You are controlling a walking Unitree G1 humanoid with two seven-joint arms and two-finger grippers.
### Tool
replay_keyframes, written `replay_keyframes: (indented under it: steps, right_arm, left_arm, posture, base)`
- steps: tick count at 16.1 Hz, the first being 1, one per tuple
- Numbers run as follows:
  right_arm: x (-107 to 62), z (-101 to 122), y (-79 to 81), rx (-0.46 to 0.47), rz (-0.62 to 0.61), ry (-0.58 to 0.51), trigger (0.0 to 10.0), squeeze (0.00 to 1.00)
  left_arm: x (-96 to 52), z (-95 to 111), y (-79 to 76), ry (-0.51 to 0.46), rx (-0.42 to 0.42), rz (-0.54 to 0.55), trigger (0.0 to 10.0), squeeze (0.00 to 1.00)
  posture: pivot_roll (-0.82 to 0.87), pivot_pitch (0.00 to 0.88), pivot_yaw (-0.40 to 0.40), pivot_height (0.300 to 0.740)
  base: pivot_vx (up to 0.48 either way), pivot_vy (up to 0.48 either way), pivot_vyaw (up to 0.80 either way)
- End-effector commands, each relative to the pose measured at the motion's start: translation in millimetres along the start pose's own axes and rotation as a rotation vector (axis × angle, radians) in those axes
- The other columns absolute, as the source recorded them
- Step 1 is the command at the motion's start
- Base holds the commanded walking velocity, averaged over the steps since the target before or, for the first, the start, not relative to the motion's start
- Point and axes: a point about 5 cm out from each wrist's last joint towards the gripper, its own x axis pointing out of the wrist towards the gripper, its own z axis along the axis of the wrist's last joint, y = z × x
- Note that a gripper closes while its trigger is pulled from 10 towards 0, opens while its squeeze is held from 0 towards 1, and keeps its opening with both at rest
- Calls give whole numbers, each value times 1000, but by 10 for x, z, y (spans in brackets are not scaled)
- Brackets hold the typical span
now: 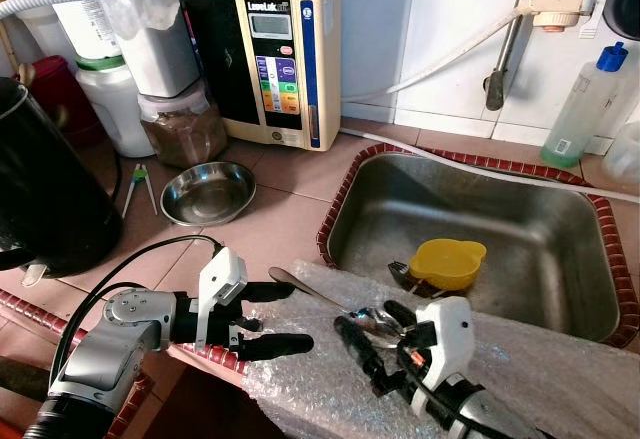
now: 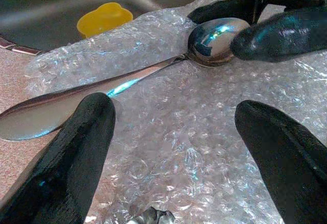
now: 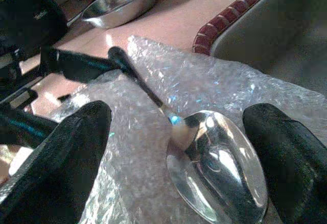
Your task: Kitchen organization
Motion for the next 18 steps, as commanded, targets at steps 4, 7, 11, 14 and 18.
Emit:
replay_keyframes:
  steps: [4, 7, 11, 14, 18]
  right_arm:
    - [-32, -87, 33, -7, 28, 35, 0, 1000]
    - [-49, -99, 12, -23, 8, 36, 0, 1000]
    - [-92, -112, -70, -63, -29, 40, 0, 949]
    - [-107, -113, -97, -64, -45, 37, 0, 835]
    - [-139, -87, -204, -156, -123, 14, 0, 592]
  left_arm:
    - [-4, -24, 4, -29, -16, 56, 10000, 0]
    - [-22, -62, 14, -84, -39, 146, 10000, 0]
    - [-82, -12, 21, -223, -46, 353, 10000, 0]
    - [-157, -39, 39, -244, -53, 434, 10000, 0]
    - [-215, 53, 157, -306, 8, 634, 10000, 0]
  posture:
    - [-53, 17, 80, 740]
    - [-48, 14, 77, 740]
    - [-40, 13, 76, 740]
    - [-33, 12, 76, 740]
    - [-32, 10, 80, 740]
  base:
    - [0, 0, 0]
    - [0, 0, 0]
    - [0, 0, 0]
    - [0, 0, 0]
    - [0, 0, 0]
